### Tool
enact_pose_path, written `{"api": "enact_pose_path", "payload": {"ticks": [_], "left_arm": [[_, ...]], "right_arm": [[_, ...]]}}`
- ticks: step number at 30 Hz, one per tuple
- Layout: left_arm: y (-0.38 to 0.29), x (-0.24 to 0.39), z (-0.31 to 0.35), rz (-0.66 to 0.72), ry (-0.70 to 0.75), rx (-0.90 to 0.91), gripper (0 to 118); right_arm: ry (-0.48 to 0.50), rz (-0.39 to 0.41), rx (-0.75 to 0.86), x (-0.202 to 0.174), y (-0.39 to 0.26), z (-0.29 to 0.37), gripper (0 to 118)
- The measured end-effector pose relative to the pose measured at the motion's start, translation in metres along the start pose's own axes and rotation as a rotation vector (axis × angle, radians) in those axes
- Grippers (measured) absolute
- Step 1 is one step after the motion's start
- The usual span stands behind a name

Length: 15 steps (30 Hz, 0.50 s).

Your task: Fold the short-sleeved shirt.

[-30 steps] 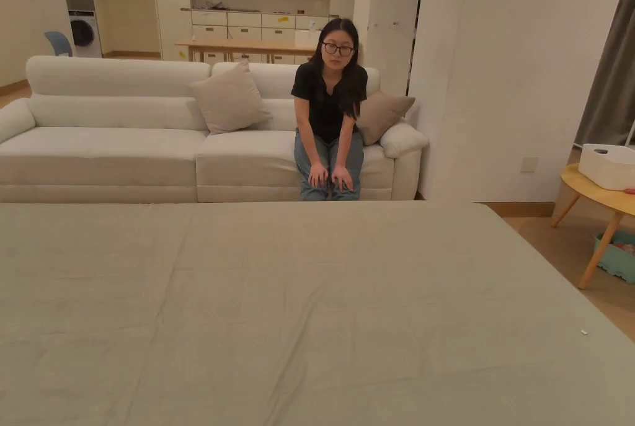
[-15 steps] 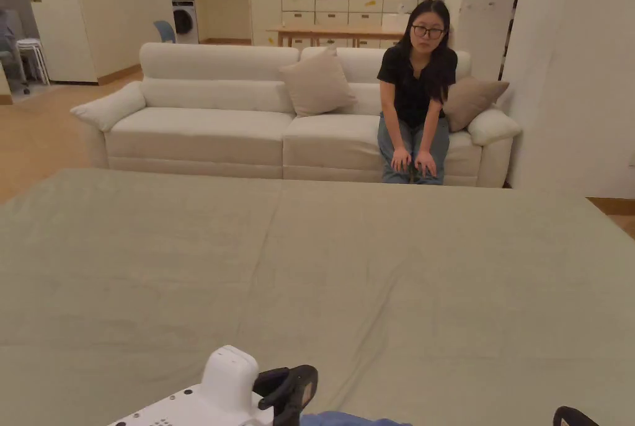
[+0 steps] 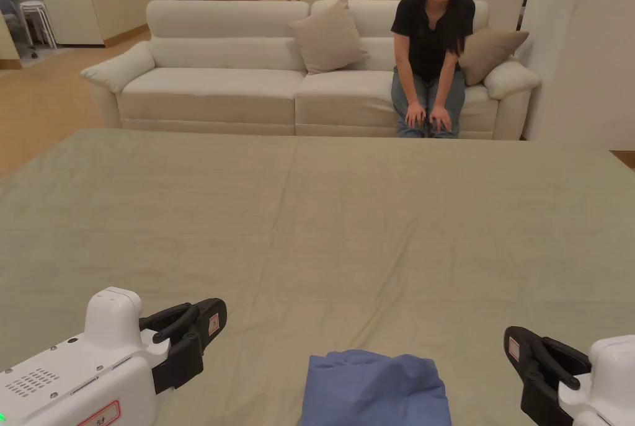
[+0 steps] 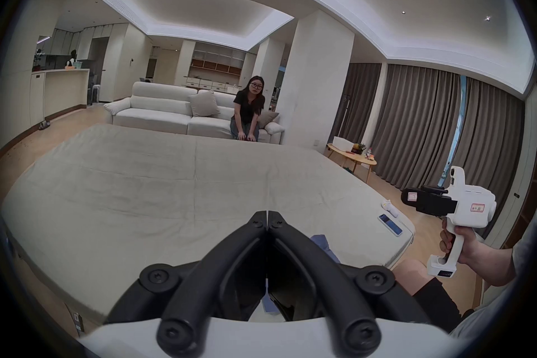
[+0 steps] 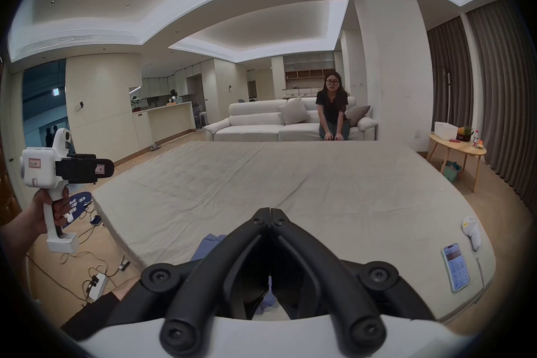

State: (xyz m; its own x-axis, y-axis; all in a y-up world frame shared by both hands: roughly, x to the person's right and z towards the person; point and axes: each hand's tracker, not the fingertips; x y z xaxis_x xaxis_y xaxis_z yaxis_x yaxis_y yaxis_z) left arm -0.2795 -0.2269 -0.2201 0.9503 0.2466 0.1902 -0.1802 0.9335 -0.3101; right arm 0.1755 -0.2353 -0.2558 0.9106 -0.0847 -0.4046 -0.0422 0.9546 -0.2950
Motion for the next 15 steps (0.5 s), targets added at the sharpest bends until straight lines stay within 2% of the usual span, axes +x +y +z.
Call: {"api": "enact_pose_path", "payload": {"ticks": [4,5,7,10,12,15], "left_arm": [[-0.001,-0.002,-0.005,0.041,-0.028,-0.006,0],[-0.002,-0.003,-0.007,0.067,-0.045,-0.014,0],[-0.004,-0.005,-0.01,0.093,-0.073,-0.032,0],[-0.008,-0.006,-0.012,0.091,-0.075,-0.047,0],[-0.012,-0.006,-0.013,0.106,-0.091,-0.069,0],[-0.019,-0.01,-0.019,0.158,-0.115,-0.099,0]], "right_arm": [[0.023,-0.015,-0.108,0.001,0.003,-0.02,0],[0.07,-0.043,-0.173,0.004,0.001,-0.03,0],[0.205,-0.135,-0.307,0.012,-0.009,-0.057,0],[0.318,-0.304,-0.465,0.023,-0.044,-0.107,0],[0.342,-0.371,-0.558,0.028,-0.072,-0.137,0],[0.274,-0.448,-0.666,0.037,-0.118,-0.174,0]]}}
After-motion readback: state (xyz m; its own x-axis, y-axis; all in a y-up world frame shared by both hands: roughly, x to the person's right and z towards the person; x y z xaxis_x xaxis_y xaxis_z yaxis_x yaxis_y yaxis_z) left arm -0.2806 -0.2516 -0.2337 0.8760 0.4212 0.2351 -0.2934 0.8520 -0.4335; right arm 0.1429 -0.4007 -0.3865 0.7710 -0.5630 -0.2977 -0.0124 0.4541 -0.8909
